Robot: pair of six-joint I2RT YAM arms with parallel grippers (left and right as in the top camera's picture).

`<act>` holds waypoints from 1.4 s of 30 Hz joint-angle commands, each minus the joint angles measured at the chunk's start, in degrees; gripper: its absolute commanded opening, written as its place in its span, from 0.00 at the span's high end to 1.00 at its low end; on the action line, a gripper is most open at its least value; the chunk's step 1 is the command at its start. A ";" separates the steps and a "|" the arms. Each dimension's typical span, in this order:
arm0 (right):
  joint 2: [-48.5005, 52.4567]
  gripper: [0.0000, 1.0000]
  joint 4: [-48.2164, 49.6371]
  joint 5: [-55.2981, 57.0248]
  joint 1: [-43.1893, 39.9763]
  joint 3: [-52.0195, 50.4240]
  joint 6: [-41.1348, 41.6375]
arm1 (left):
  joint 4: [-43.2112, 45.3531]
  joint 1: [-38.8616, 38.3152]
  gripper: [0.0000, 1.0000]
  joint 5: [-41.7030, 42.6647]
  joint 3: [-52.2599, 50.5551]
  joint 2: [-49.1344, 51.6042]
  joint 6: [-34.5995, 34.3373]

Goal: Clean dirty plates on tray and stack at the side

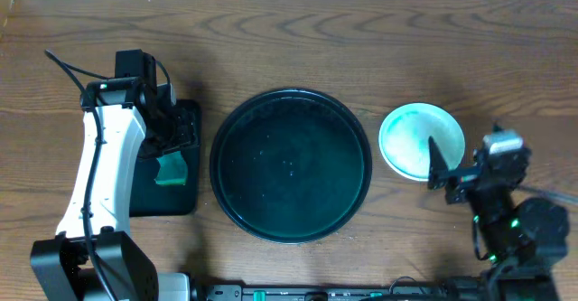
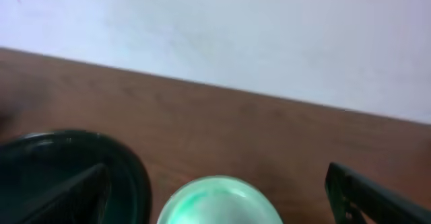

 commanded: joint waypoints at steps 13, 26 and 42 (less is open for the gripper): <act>-22.32 0.01 13.09 -2.73 -0.55 -28.74 -0.72 | -0.24 0.22 0.28 0.09 -0.02 0.20 0.55; -22.34 0.01 12.76 -2.99 -0.55 -28.74 -0.74 | -0.24 0.22 0.28 0.09 -0.02 0.20 0.52; -22.34 0.01 12.76 -2.99 -0.55 -28.74 -0.74 | -0.24 0.22 0.28 0.09 -0.02 0.20 0.52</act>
